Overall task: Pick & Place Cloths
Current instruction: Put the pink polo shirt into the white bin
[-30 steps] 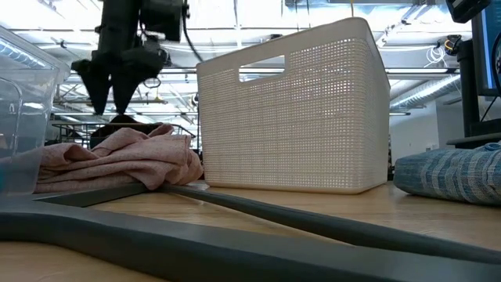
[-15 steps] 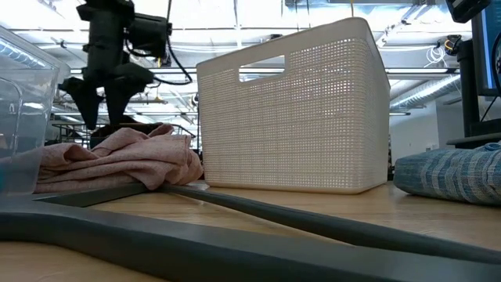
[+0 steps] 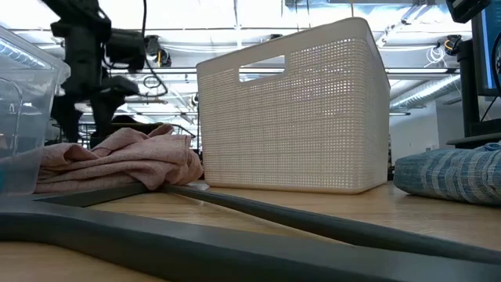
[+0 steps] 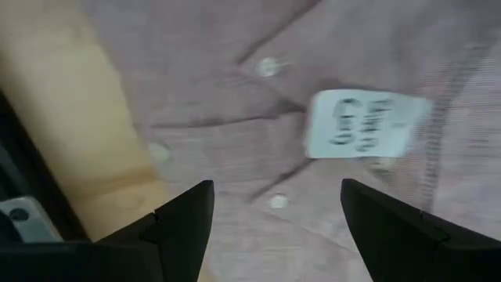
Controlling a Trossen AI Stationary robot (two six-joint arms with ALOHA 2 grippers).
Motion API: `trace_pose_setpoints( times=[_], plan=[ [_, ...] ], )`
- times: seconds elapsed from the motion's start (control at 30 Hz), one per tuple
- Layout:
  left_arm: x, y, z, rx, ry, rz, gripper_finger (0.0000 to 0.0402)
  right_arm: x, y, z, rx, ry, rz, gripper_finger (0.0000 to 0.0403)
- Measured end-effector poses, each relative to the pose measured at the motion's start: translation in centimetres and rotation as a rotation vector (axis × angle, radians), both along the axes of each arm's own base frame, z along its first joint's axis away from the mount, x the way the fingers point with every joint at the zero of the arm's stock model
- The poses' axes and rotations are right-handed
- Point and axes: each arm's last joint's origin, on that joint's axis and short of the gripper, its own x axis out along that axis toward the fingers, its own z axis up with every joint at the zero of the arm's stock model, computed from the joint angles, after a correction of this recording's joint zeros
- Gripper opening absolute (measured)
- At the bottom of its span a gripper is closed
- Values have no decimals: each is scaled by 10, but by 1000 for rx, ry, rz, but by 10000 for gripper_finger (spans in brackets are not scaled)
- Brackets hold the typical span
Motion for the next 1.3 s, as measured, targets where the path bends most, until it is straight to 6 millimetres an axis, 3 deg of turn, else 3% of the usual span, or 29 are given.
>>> trace_pose_setpoints(
  times=[0.13,0.87,1.3],
  plan=[
    [-5,3,-10,-5,26,33,283,0,0,0,0,0,0,0],
    [-15,16,-12,41,56,79,294,0,0,0,2,-1,-4,0],
    [-26,7,-52,-94,14,149,356,0,0,0,2,-1,-5,0]
  ],
)
